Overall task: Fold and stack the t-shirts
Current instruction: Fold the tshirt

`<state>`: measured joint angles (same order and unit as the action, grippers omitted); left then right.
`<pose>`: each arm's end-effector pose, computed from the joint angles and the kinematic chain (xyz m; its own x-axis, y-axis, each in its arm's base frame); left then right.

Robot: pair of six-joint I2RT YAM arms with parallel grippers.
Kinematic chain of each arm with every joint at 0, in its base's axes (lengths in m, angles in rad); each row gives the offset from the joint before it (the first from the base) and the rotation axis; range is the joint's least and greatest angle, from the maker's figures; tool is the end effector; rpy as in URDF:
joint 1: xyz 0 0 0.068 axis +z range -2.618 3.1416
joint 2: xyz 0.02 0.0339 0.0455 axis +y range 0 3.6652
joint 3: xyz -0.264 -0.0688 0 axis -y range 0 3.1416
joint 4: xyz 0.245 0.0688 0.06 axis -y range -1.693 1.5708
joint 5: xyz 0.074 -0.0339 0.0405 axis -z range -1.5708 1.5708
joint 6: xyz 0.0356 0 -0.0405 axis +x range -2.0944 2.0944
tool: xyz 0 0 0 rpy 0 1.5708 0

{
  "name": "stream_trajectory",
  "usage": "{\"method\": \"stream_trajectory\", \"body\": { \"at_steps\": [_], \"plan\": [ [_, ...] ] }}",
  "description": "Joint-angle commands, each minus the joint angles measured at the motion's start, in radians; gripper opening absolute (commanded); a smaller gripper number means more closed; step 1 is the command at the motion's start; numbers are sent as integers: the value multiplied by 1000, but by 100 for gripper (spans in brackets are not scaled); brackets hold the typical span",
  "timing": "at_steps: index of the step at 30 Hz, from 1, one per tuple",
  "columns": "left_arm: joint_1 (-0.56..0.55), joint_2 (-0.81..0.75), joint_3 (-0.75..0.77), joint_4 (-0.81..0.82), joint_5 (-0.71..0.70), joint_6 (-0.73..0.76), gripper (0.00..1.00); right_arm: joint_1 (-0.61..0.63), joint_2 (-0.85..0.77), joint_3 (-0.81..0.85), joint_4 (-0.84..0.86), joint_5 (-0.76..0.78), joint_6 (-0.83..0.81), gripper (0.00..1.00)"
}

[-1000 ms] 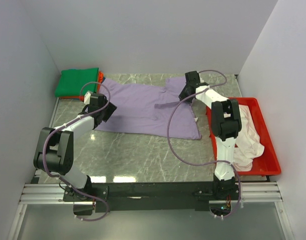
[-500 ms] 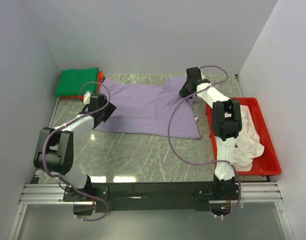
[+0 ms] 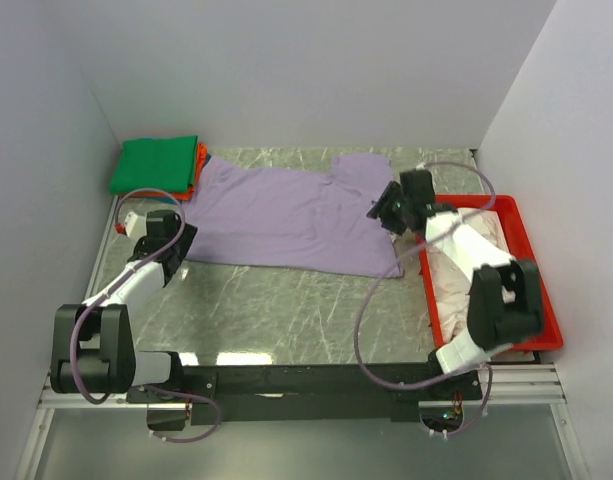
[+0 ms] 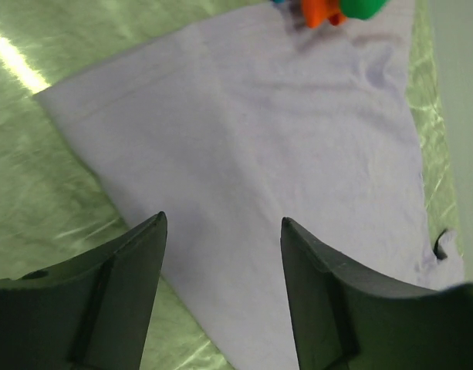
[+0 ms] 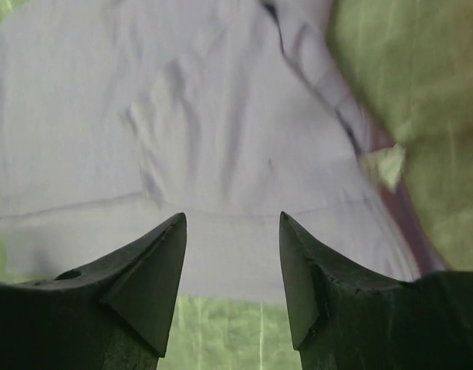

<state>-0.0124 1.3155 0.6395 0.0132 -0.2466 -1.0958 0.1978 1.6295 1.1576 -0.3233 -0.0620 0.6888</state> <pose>0.2676 0.0054 0.1957 -0.1210 -0.8610 -0.4941 -0.6297 0.4513 -0.6323 0.3503 0.0725 0.2409 -0.6922 0.5083 -0.5124 0.2607 0.8381 0.4792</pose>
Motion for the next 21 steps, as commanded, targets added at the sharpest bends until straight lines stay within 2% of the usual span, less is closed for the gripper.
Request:
{"method": "stream_trajectory", "body": {
  "at_steps": [1,5,11,21],
  "plan": [
    [38,-33,-33,-41,-69,-76,66,17,-158,-235,183,-68,70,58],
    [86,-41,-75,-25,-46,-84,67,31,-292,-422,251,-82,103,56],
    [129,-61,-106,-41,-75,-88,66,46,-433,-599,270,-65,135,55],
    [138,50,-47,-71,-123,-99,57,45,-507,-702,279,-21,195,54]
  ]
}}
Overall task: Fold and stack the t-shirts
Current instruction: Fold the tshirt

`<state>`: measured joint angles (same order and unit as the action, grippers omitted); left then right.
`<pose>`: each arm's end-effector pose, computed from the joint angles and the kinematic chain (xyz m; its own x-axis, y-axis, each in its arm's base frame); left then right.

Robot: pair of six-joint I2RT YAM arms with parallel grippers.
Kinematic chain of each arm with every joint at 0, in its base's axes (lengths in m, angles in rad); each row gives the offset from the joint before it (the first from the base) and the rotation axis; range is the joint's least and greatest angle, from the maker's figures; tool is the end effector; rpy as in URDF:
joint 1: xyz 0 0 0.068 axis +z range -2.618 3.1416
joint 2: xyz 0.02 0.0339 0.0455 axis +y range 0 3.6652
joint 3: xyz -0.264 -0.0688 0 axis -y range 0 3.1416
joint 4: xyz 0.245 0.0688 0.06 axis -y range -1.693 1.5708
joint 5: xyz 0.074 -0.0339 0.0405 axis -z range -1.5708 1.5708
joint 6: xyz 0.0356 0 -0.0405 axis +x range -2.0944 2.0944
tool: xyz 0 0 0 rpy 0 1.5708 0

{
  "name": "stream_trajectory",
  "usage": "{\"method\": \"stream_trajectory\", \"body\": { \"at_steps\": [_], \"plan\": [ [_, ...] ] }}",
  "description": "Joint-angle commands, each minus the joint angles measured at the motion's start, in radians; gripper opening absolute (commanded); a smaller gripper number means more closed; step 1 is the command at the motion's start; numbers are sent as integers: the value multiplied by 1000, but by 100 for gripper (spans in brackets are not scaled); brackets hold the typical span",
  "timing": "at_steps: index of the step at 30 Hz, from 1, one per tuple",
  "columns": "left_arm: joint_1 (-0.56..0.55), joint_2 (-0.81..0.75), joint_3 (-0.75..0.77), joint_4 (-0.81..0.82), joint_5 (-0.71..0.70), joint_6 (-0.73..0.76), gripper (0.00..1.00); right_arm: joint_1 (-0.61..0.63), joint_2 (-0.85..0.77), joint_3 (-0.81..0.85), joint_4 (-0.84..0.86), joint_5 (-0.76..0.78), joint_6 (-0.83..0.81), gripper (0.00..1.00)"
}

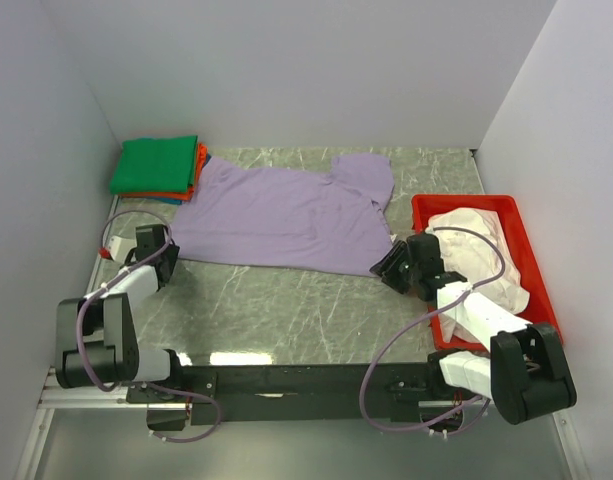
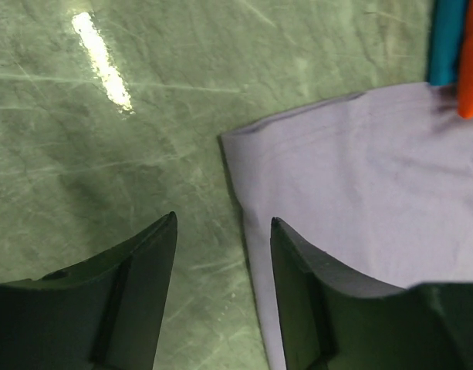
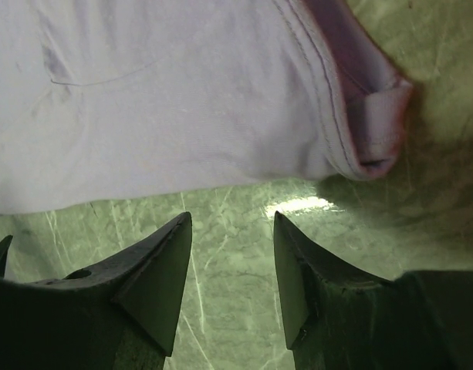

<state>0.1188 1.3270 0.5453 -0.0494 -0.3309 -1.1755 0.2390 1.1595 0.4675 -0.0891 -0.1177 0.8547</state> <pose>0.2419 0.0405 0.1601 0.0217 -0.8764 -0.4811 -0.8038 0.2708 -0.5297 0.2118 0.0559 0.1684 -0.6875 0.6036 -0.4038 0.3085 0.7461 0.5900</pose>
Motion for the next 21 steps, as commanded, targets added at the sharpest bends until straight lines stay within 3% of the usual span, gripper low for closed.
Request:
{"method": "stream_trajectory", "body": {
  "at_steps": [1,10,21],
  "plan": [
    [5,47,51,-9,-37,-13,56,0,-44,-18,39,42,32,54],
    [5,166,100,10,-80,5,50,-7,-72,-46,19,108,52,56],
    [7,199,137,14,-79,39,27,-12,-3,-27,-1,144,58,59]
  ]
}}
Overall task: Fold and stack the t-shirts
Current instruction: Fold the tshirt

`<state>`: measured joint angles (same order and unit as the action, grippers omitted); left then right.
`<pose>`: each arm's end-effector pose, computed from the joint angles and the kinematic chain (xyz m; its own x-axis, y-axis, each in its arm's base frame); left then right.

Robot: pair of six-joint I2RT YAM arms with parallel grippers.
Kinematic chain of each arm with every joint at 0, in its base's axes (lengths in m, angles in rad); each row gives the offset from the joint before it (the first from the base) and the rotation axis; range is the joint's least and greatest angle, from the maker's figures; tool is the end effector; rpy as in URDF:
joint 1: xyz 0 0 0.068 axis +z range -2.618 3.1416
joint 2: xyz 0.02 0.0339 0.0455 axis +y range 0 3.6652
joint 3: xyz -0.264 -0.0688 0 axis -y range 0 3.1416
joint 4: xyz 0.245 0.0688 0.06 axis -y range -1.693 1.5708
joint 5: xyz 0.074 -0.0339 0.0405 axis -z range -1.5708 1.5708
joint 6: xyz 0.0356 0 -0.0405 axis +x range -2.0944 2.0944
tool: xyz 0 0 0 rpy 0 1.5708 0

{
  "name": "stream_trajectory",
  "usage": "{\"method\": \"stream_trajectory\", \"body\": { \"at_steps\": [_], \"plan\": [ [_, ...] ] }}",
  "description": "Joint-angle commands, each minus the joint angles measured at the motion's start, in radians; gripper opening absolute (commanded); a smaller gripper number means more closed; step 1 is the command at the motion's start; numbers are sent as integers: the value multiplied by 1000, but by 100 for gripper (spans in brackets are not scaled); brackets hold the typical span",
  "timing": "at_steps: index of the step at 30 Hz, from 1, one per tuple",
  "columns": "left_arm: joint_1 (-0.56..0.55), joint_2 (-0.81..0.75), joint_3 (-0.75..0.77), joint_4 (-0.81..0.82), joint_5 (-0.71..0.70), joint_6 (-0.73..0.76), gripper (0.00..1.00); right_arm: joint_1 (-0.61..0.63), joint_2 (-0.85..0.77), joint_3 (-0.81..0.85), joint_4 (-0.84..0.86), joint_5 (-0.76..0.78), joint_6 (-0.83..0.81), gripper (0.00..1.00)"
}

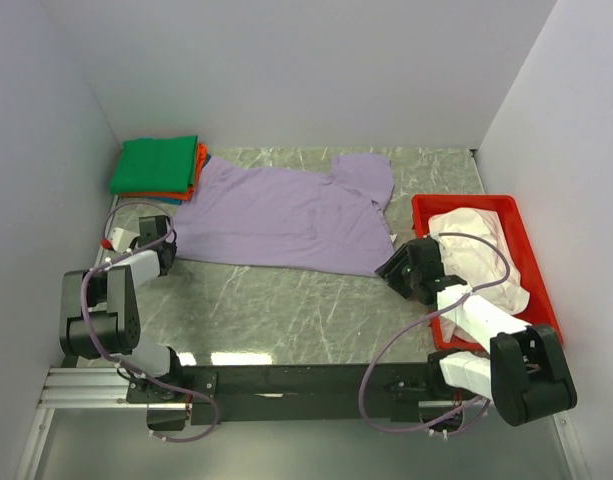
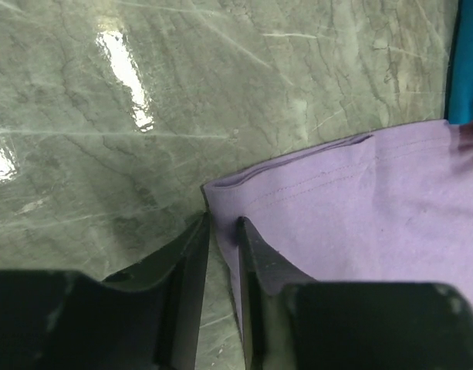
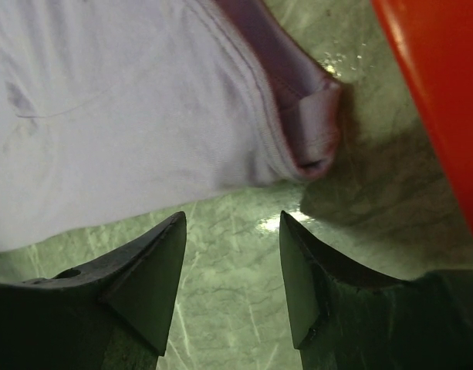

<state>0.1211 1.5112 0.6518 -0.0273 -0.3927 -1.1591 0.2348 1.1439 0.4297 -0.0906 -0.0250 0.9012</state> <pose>0.2736 0.0470 0.1478 0.0144 -0.8512 -0.5247 -0.8458 0.2695 -0.4605 0.2051 0.0500 0.1597 -0.6306 0.6551 -0.4162 0.3948 0.7324 0.5547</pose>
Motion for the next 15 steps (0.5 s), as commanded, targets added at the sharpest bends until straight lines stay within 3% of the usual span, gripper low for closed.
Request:
{"method": "stream_trajectory", "body": {
  "at_steps": [1,8,15],
  "plan": [
    [3,17,35,-6,-14,25,26,-6,13,14,-7,57,13,59],
    [5,18,42,1,-6,35,8,-9,52,41,-28,125,22,59],
    [3,6,54,-11,6,55,1,-12,175,138,-41,186,1,55]
  ]
}}
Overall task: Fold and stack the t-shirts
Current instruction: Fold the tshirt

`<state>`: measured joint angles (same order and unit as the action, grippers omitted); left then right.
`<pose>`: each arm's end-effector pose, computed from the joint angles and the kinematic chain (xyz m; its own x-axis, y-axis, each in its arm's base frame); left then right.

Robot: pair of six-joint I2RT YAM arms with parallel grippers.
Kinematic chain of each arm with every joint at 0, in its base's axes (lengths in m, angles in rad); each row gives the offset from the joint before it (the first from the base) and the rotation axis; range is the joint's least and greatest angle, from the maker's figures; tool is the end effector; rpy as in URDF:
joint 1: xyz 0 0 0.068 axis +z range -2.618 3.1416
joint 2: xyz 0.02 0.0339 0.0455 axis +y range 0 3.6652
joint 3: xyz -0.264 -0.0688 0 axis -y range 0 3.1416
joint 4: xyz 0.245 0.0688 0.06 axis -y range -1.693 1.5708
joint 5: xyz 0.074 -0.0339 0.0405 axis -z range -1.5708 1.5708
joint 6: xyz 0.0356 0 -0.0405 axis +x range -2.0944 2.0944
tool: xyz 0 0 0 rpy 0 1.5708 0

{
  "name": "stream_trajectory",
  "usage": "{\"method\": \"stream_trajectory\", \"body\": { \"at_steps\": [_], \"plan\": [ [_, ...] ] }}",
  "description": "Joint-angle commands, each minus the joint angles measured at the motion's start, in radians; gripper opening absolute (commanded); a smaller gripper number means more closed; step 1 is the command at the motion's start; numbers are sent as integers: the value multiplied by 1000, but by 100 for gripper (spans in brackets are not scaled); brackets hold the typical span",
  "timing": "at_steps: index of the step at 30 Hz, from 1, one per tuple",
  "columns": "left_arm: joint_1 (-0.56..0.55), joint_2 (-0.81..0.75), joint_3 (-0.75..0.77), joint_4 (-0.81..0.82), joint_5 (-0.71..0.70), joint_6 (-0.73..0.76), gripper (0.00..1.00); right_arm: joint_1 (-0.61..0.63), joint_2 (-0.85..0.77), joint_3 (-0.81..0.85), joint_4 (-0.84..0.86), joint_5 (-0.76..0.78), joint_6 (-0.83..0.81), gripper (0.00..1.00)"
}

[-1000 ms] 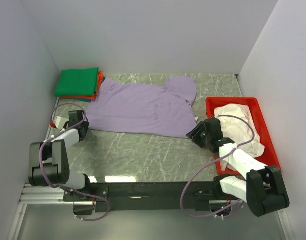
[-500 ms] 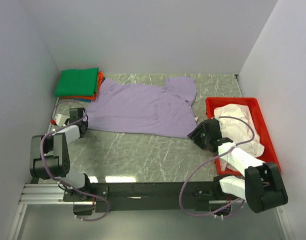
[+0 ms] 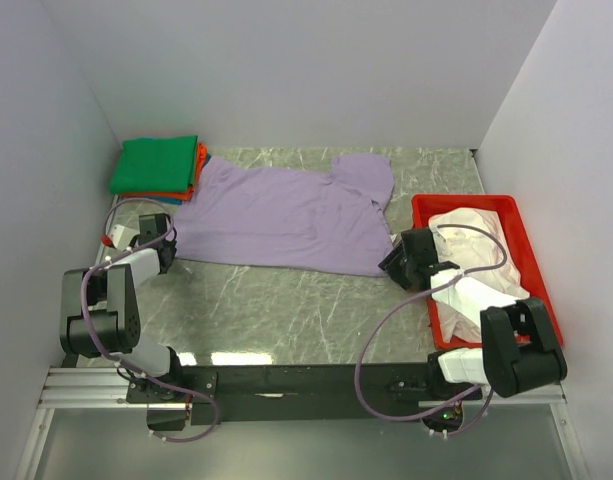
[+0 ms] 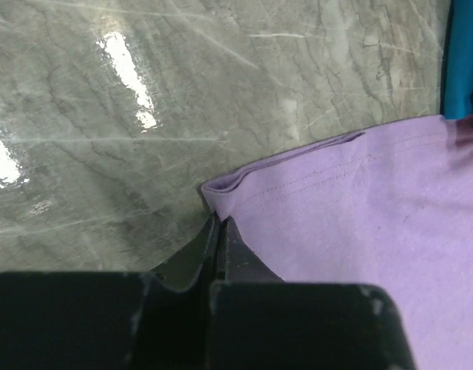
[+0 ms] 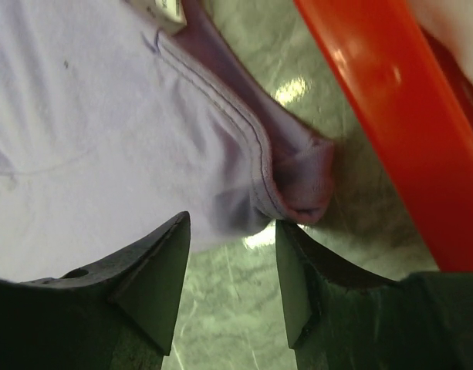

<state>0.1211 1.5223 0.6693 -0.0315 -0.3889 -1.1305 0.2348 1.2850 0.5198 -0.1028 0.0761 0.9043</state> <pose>0.2776 0.0474 0.1494 -0.0104 -0.8445 -0.5354 -0.8440 0.2946 -0.4482 0.2288 0.0519 0.1568 -0.6036 0.6614 -0.4452 0.4694 0.7461 0.4722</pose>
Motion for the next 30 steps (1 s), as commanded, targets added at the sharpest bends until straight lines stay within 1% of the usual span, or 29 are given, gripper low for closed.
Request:
{"method": "stream_trajectory", "body": {
  "at_steps": [1,6,10,14,23,30],
  "plan": [
    [3,-10,38,-8,2,29,1,-12,49,57,-31,94,-5,55],
    [5,-34,38,-19,1,40,1,-11,60,80,-46,126,-25,52],
    [3,-59,32,-16,-4,44,1,-9,70,74,-58,93,-33,52],
    [3,-68,24,-15,-7,52,1,-9,63,28,-35,60,-15,54],
    [3,-63,24,-13,-4,54,1,-8,82,46,-81,2,-2,54],
    [3,-63,26,-10,1,48,1,-8,42,9,-106,10,28,54]
  ]
}}
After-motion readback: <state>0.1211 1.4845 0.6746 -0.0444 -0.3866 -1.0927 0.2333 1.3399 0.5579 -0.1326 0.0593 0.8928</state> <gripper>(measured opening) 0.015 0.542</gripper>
